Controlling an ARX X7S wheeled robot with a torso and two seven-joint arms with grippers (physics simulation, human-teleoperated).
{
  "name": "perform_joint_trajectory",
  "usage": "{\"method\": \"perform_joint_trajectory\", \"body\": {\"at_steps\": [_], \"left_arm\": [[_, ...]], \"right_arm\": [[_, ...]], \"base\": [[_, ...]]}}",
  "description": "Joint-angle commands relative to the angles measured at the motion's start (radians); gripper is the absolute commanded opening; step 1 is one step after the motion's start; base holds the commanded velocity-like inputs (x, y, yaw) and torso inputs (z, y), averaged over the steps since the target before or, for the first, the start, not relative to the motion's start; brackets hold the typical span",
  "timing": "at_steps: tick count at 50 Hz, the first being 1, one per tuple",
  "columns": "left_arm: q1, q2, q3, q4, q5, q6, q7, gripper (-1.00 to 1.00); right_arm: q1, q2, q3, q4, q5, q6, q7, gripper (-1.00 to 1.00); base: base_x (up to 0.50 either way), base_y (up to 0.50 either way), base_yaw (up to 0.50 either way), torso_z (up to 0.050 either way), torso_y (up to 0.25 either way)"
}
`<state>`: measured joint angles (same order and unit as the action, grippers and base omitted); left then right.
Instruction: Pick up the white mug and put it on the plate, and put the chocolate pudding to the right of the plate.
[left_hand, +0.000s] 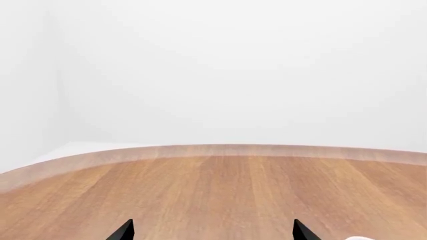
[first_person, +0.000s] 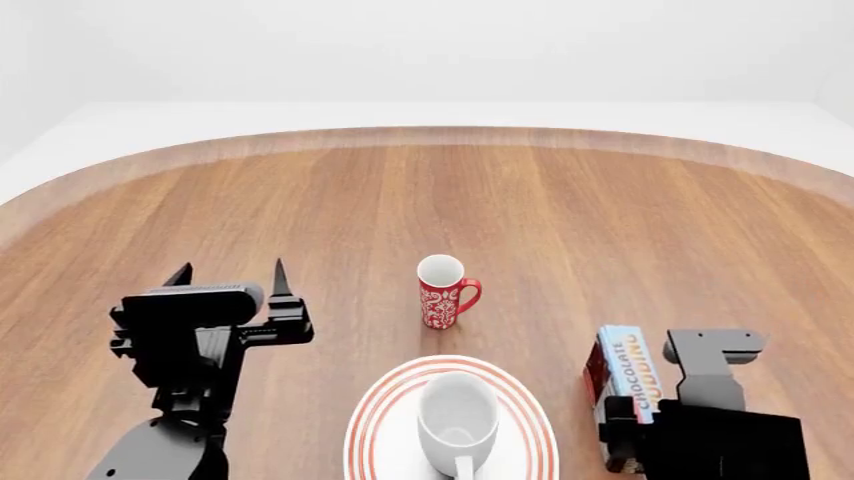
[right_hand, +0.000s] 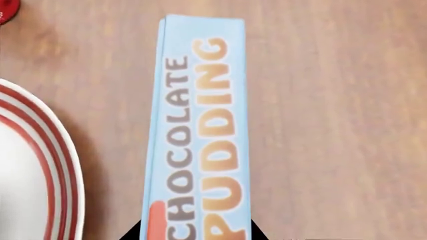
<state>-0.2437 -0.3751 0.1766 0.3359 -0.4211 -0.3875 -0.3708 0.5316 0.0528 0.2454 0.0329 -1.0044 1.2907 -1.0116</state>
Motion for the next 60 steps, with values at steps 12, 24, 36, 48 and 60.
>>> {"method": "perform_joint_trajectory", "body": {"at_steps": [12,24,36,48,60], "left_arm": [[0.004,-0.004,-0.002,0.000,-0.006,0.006,-0.005,1.00],[0.002,-0.007,0.001,0.000,-0.008,0.005,-0.007,1.00],[-0.002,-0.009,0.002,0.002,-0.011,0.003,-0.010,1.00],[-0.006,-0.010,0.002,0.005,-0.016,0.001,-0.012,1.00],[-0.191,-0.044,-0.006,0.176,-0.075,-0.203,-0.076,1.00]], "right_arm": [[0.003,0.020,-0.041,-0.006,0.012,0.031,-0.020,1.00],[0.136,0.117,-0.219,-0.233,-0.177,0.265,-0.303,1.00],[0.246,0.121,-0.264,-0.263,-0.414,0.279,-0.559,1.00],[0.225,0.023,-0.177,-0.448,-0.332,0.207,-0.430,1.00],[0.068,0.004,-0.240,-0.861,0.436,-0.225,0.426,1.00]], "base": [[0.00,0.00,0.00,0.000,0.000],[0.00,0.00,0.00,0.000,0.000],[0.00,0.00,0.00,0.000,0.000],[0.00,0.00,0.00,0.000,0.000],[0.00,0.00,0.00,0.000,0.000]]}}
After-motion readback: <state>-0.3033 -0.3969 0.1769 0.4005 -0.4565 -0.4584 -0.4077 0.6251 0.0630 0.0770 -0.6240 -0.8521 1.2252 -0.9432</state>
